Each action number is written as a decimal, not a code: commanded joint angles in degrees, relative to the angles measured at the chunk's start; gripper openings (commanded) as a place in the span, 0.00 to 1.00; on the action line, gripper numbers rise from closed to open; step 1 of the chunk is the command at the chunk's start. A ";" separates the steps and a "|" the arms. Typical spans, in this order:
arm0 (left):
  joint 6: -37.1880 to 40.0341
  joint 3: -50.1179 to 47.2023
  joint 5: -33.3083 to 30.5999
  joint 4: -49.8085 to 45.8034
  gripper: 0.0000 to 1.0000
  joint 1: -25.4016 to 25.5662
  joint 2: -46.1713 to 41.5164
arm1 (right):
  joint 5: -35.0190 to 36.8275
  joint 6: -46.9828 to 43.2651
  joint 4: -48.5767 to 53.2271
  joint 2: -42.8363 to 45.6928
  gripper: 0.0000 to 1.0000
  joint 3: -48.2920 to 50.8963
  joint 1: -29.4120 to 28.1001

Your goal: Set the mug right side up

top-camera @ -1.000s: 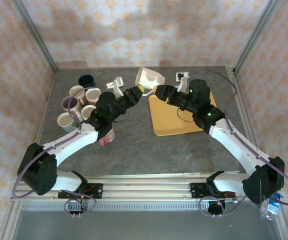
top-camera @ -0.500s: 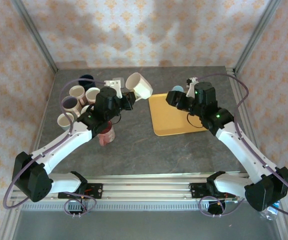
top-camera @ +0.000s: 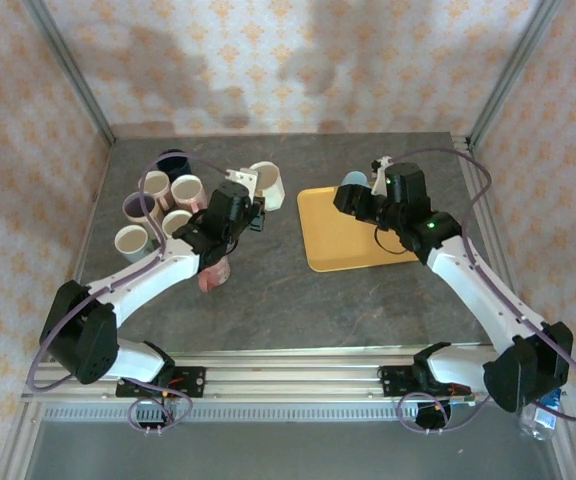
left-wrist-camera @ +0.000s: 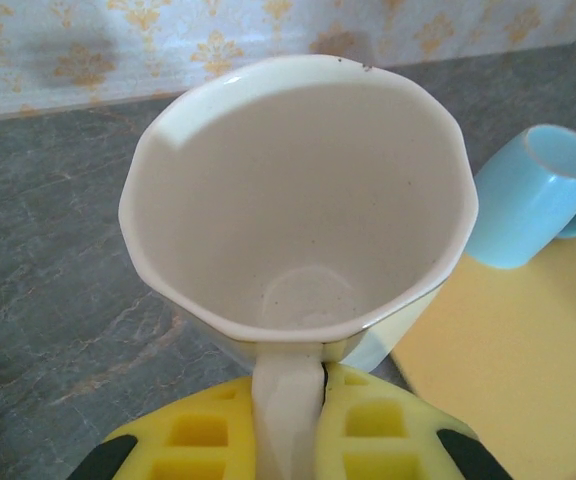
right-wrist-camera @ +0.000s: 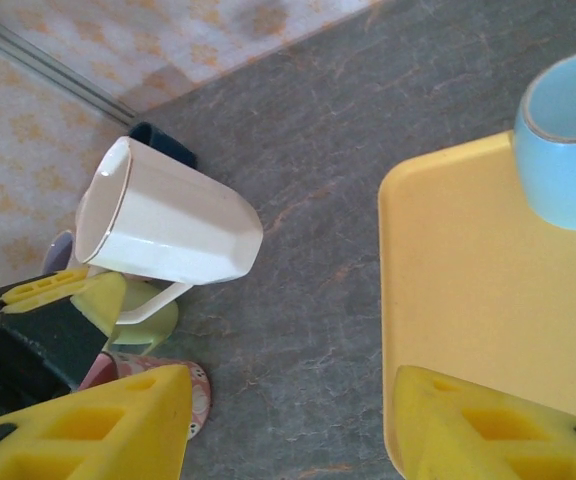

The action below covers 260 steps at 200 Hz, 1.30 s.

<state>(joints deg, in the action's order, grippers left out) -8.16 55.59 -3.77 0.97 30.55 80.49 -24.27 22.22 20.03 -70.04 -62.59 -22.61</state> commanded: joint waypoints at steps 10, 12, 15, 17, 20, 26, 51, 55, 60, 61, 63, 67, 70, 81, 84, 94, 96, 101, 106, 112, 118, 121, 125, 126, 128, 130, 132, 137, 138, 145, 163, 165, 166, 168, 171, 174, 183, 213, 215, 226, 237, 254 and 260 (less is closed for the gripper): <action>4.67 -1.60 -1.68 14.71 0.00 -1.01 2.01 | -2.57 -0.07 -2.18 -2.67 0.55 -0.56 1.93; 4.78 -1.80 -1.75 15.14 0.00 -1.01 2.23 | -2.72 -0.03 -2.21 -2.83 0.55 -0.64 1.99; 4.92 -2.00 -1.74 15.87 0.00 -1.00 2.57 | -2.76 -0.14 -2.26 -3.04 0.55 -0.76 2.04; 5.07 -2.09 -1.76 16.29 0.00 -1.01 2.83 | -2.74 -0.15 -2.27 -3.18 0.55 -0.87 2.04; 5.23 -2.19 -1.77 16.72 0.00 -1.09 3.14 | -2.71 -0.11 -2.34 -3.39 0.55 -0.99 2.09; 5.63 -2.14 -2.09 17.21 0.00 -1.08 3.99 | -2.73 -0.23 -2.37 -3.71 0.55 -1.28 2.13; 7.05 -1.37 -3.05 17.39 0.00 -1.18 6.63 | -3.22 -0.50 -2.73 -5.23 0.55 -2.20 2.15; 7.26 -1.22 -3.16 17.43 0.00 -1.14 6.92 | -3.35 -0.49 -2.89 -5.39 0.55 -2.33 2.13; 7.41 -1.28 -3.49 17.44 0.00 -1.16 7.27 | -3.36 -0.39 -3.13 -5.53 0.55 -2.36 2.13; 7.52 -1.23 -3.55 17.55 0.00 -1.18 7.34 | -3.39 -0.36 -3.23 -5.58 0.55 -2.36 2.13; 7.54 -1.27 -3.64 17.57 0.00 -1.19 7.43 | -3.41 -0.36 -3.35 -5.58 0.55 -2.36 2.18; 7.71 -1.27 -3.82 17.65 0.00 -1.18 7.69 | -3.43 -0.31 -3.56 -5.63 0.55 -2.36 2.14; 7.80 -1.23 -3.87 17.75 0.00 -1.17 7.87 | -3.35 -0.29 -3.66 -5.74 0.55 -2.29 2.13; 8.12 -1.32 -4.25 18.11 0.00 -1.16 8.61 | -3.37 -0.18 -3.97 -6.11 0.55 -2.36 2.14; 8.11 -1.33 -4.27 18.10 0.00 -1.12 8.77 | -3.47 -0.17 -3.95 -6.26 0.55 -2.43 2.14; 8.15 -1.41 -4.34 18.40 0.00 -1.19 9.59 | -3.51 -0.17 -4.29 -6.59 0.55 -2.54 2.16; 8.16 -1.44 -4.37 18.44 0.00 -1.12 9.77 | -3.50 -0.20 -4.30 -6.66 0.55 -2.56 2.14; 8.16 -1.53 -4.38 18.72 0.00 -1.17 10.07 | -3.58 -0.17 -4.42 -6.92 0.55 -2.63 2.14; 8.14 -1.67 -4.34 19.07 0.00 -1.14 10.41 | -3.61 -0.12 -4.58 -7.03 0.55 -2.70 2.18; 8.16 -1.87 -4.25 19.54 0.00 -1.18 10.76 | -3.66 -0.07 -4.81 -7.33 0.55 -2.71 2.14; 8.15 -2.05 -4.31 20.06 0.00 -1.13 11.06 | -3.80 0.04 -5.07 -7.57 0.55 -2.76 2.15; 8.16 -2.16 -4.27 20.34 0.00 -1.18 11.14 | -3.84 0.16 -5.10 -7.69 0.55 -2.80 2.18; 8.16 -2.38 -4.34 20.79 0.00 -1.12 11.39 | -3.85 0.24 -5.22 -7.87 0.55 -2.92 2.18; 8.16 -2.44 -4.33 20.89 0.00 -1.11 11.46 | -3.85 0.26 -5.29 -7.94 0.55 -2.90 2.16; 8.16 -2.49 -4.32 21.08 0.00 -1.10 11.49 | -3.92 0.21 -5.34 -7.99 0.55 -2.96 2.18; 8.19 -2.55 -4.34 21.22 0.00 -1.15 11.63 | -3.94 0.26 -5.35 -8.07 0.55 -3.04 2.14; 8.23 -2.67 -4.30 21.32 0.00 -1.13 11.62 | -4.03 0.30 -5.42 -8.18 0.55 -3.13 2.14; 8.34 -2.84 -4.38 21.88 0.00 -1.19 11.88 | -4.15 0.31 -5.44 -8.41 0.55 -3.36 2.14; 8.34 -2.89 -4.39 22.01 0.00 -1.19 11.92 | -4.18 0.30 -5.44 -8.43 0.55 -3.39 2.18; 8.26 -3.08 -4.34 22.39 0.00 -1.19 12.25 | -4.35 0.35 -5.43 -8.75 0.55 -3.70 2.13; 8.09 -3.00 -4.38 22.36 0.00 -1.16 13.30 | -4.53 0.49 -5.68 -9.49 0.54 -4.16 2.16; 8.08 -3.03 -4.38 22.33 0.00 -1.18 13.40 | -4.61 0.58 -5.70 -9.59 0.55 -4.20 2.16; 8.08 -2.99 -4.39 22.32 0.00 -1.19 13.43 | -4.67 0.56 -5.70 -9.63 0.54 -4.20 2.15; 8.01 -2.98 -4.36 22.32 0.00 -1.19 13.57 | -4.70 0.55 -5.70 -9.64 0.54 -4.21 2.18; 8.00 -2.99 -4.39 22.38 0.00 -1.19 13.68 | -4.65 0.59 -5.77 -9.75 0.54 -4.26 2.14; 7.98 -3.00 -4.42 22.47 0.00 -1.17 13.82 | -4.64 0.67 -5.92 -9.83 0.54 -4.26 2.09; 7.73 -3.09 -4.61 22.49 0.00 -1.19 14.18 | -4.89 1.02 -6.08 -10.07 0.54 -4.29 2.13; 7.31 -3.50 -4.77 23.22 0.00 -1.15 15.49 | -4.84 1.58 -6.56 -10.33 0.54 -4.31 2.14; 7.25 -3.48 -4.76 23.20 0.00 -1.18 15.60 | -4.87 1.64 -6.54 -10.37 0.54 -4.37 2.14; 6.96 -3.79 -4.62 23.75 0.00 -1.12 16.08 | -4.93 1.78 -6.59 -10.40 0.54 -4.45 2.16; 6.52 -4.38 -4.40 24.52 0.00 -1.18 16.40 | -5.00 1.86 -6.64 -10.49 0.54 -4.49 2.15; 5.95 -5.05 -4.16 25.54 0.00 -1.15 16.63 | -5.11 2.04 -6.71 -10.47 0.54 -4.56 2.13; 5.86 -5.27 -4.07 25.74 0.00 -1.12 16.79 | -5.00 2.06 -6.81 -10.57 0.54 -4.53 2.14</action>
<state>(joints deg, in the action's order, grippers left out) -1.26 50.63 -6.28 18.50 29.93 97.62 -28.73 23.55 14.94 -80.29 -64.86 -20.56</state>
